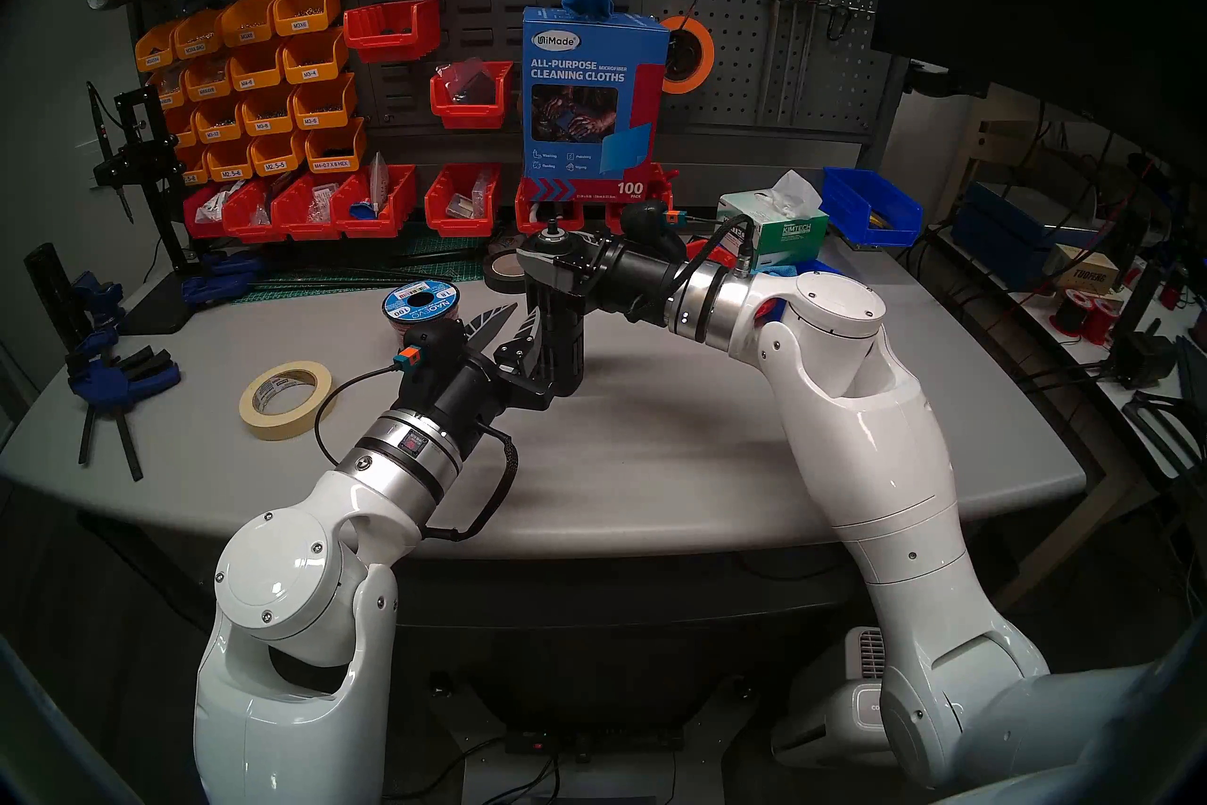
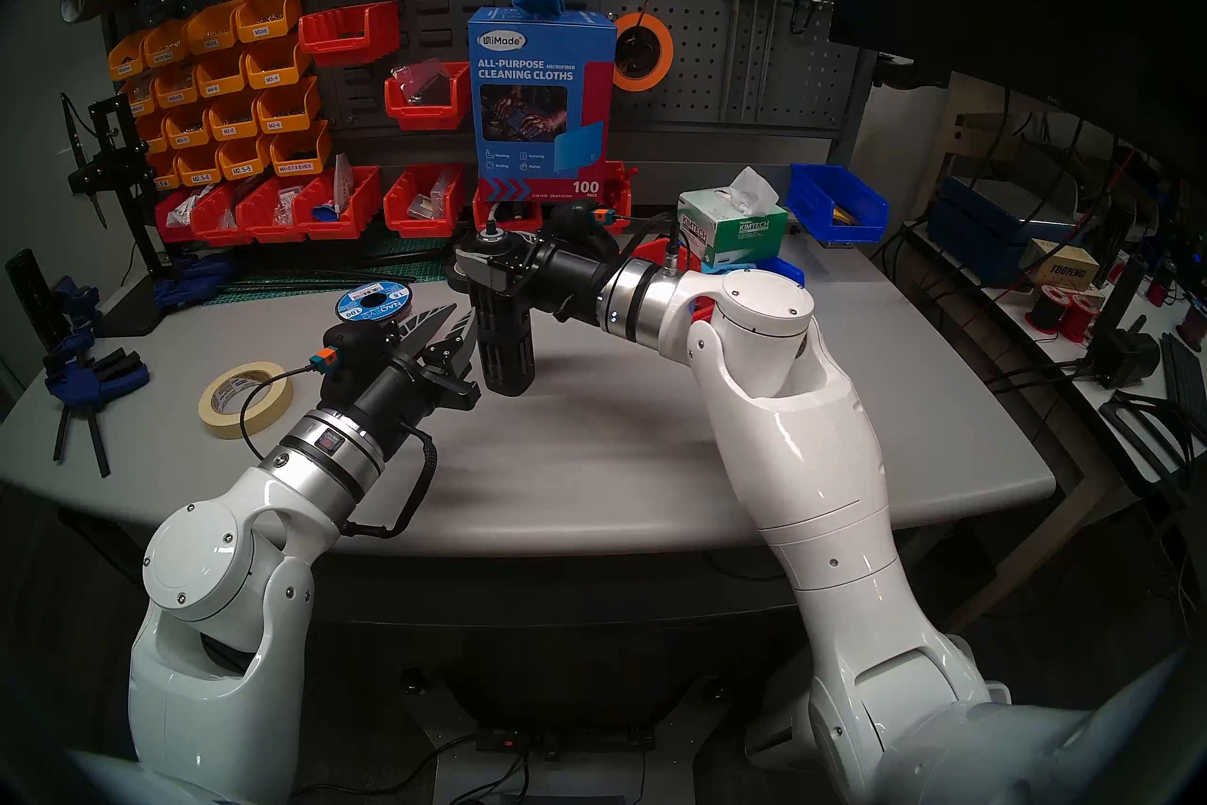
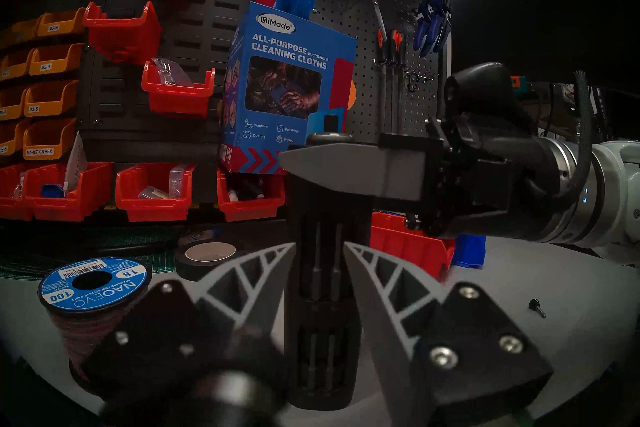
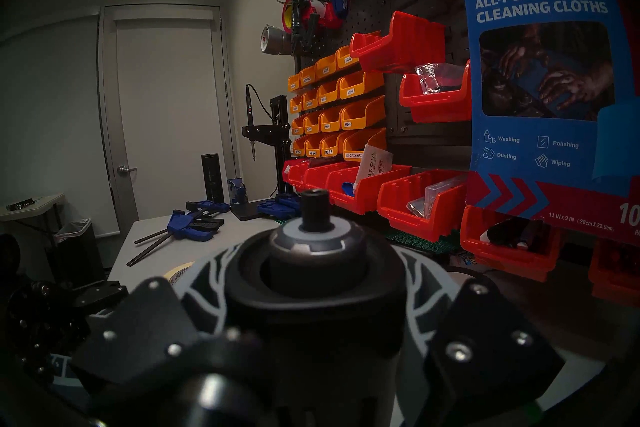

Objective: Pick a screwdriver bit and insert it into the screwdriver

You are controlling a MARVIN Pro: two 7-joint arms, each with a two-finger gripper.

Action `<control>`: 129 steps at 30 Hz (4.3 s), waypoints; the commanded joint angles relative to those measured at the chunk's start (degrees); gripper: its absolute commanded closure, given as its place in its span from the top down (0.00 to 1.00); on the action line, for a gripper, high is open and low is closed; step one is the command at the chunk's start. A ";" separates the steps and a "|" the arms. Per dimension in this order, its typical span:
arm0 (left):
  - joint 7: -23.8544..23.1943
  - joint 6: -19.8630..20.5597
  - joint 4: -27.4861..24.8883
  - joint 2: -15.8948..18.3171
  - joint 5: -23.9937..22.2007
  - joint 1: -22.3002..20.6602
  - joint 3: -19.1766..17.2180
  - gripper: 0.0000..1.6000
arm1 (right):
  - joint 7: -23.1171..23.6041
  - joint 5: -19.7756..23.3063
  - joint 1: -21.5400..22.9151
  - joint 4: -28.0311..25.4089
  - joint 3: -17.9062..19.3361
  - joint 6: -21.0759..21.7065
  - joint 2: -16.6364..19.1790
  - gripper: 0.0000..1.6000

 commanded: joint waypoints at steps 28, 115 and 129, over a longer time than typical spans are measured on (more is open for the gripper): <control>1.73 -0.32 1.16 -0.56 2.40 -3.53 2.88 0.55 | 0.51 0.28 0.80 -1.47 1.03 0.78 -0.25 0.00; 1.39 1.64 2.82 -1.12 1.96 -6.46 2.20 0.48 | 2.46 0.34 1.26 0.11 2.06 1.81 -0.60 0.00; 1.28 1.69 2.46 -0.96 1.43 -6.34 2.58 0.45 | 2.68 0.40 1.00 0.04 2.31 1.91 -0.70 0.00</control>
